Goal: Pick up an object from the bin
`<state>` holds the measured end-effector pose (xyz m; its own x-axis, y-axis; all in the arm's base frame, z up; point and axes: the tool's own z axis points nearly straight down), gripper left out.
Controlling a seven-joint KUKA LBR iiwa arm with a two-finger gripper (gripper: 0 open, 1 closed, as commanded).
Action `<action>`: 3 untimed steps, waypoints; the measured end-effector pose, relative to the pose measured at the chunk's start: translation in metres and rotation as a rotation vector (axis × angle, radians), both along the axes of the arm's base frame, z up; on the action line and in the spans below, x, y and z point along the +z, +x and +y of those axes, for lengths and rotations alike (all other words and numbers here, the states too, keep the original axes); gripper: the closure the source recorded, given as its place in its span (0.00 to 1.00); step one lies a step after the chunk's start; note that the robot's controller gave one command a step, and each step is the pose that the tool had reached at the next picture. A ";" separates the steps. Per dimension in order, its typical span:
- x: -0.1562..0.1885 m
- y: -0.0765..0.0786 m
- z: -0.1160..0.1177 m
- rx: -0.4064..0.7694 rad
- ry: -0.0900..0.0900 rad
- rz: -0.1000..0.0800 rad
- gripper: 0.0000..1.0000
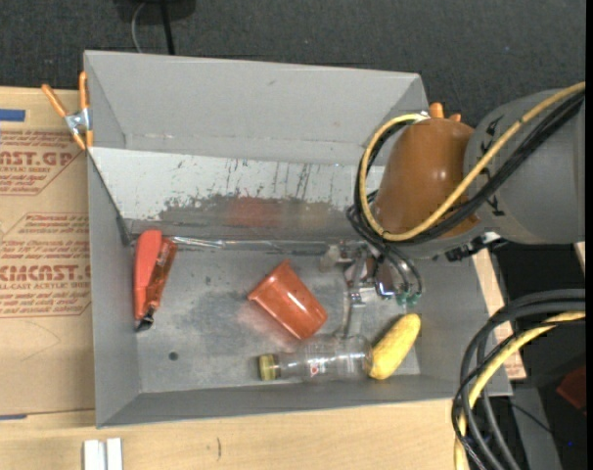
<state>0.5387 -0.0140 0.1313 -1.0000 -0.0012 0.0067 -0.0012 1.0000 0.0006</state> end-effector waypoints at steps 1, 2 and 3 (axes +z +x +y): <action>0.004 0.002 0.000 0.000 0.000 -0.007 0.00; -0.049 -0.013 0.044 0.003 -0.001 -0.026 0.00; -0.032 -0.009 0.030 0.004 -0.001 -0.021 0.00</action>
Offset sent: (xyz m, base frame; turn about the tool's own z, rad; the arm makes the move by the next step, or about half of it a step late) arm -0.0230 0.0485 -0.0613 -0.0068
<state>0.5301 0.0164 0.0997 -0.9999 -0.0049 -0.0146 -0.0049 1.0000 -0.0002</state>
